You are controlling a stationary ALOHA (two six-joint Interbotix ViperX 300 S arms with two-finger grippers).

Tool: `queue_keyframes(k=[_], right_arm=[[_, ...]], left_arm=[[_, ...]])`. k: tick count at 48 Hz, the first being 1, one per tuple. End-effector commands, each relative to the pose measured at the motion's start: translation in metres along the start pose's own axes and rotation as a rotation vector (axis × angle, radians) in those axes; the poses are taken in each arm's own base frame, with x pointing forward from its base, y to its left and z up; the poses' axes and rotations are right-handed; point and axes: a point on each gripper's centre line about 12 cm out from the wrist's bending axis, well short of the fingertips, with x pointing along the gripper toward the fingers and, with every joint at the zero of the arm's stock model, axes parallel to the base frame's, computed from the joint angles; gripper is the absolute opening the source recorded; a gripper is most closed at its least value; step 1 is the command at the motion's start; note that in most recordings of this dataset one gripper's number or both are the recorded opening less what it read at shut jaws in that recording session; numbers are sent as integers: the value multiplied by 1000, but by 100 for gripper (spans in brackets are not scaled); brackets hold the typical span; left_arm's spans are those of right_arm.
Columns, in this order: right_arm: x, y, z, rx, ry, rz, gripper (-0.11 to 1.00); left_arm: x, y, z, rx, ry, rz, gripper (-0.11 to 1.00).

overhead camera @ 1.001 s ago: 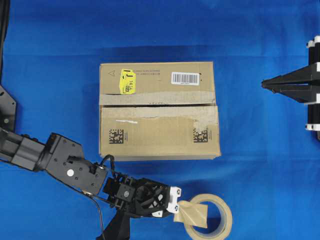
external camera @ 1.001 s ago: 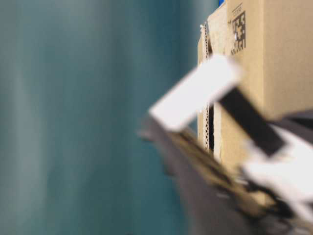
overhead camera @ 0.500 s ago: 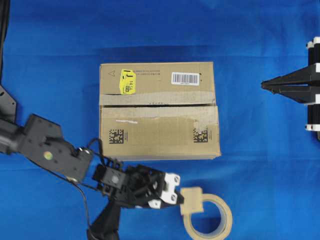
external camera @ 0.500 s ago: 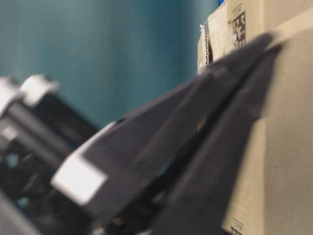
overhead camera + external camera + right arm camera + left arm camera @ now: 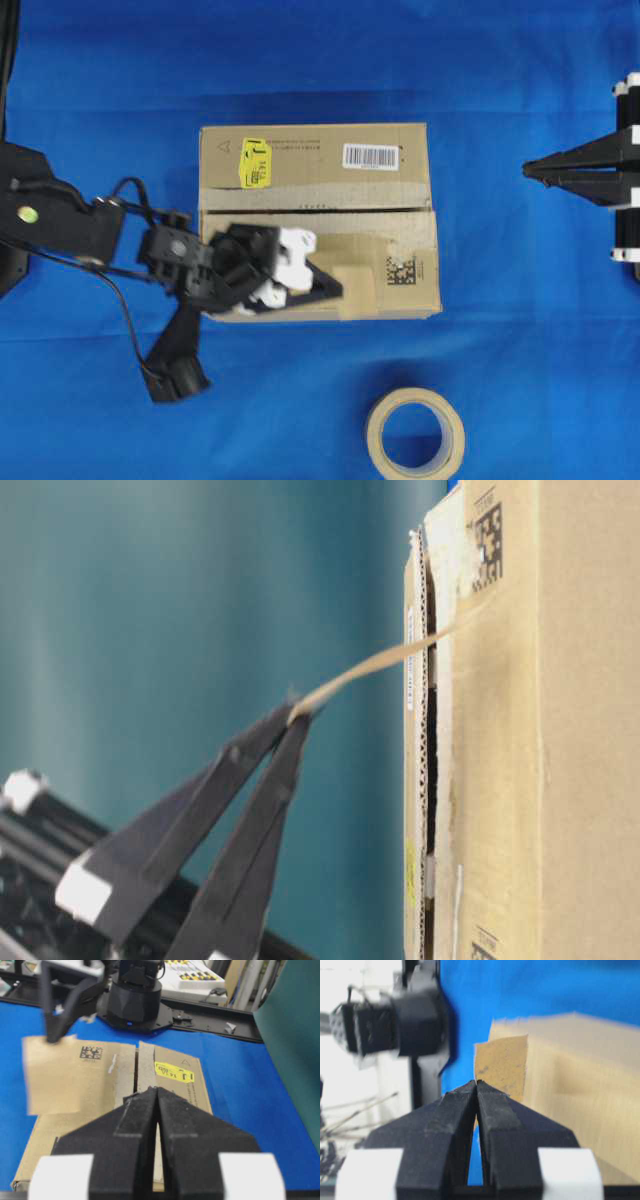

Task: Apply tape along the seams of the closed cardboard box to seal it securely.
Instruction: 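Carry the tape strip to the box's center seam with the left gripper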

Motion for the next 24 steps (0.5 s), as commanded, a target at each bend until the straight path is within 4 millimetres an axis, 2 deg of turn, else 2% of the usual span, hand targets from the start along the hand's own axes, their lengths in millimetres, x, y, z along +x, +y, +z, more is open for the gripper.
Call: queue_keyframes(k=[1, 10, 17, 24], right_arm=[[3, -1, 10, -1, -25, -3, 1], [7, -1, 8, -1, -25, -3, 1], [12, -1, 6, -3, -26, -6, 1], [16, -4, 4, -6, -15, -16, 1]], left_arm=[[-15, 14, -15, -8, 33, 57, 0], [-21, 12, -44, -35, 103, 58, 0], [-22, 12, -57, -49, 135, 58, 0], [-22, 7, -62, -57, 147, 42, 0]])
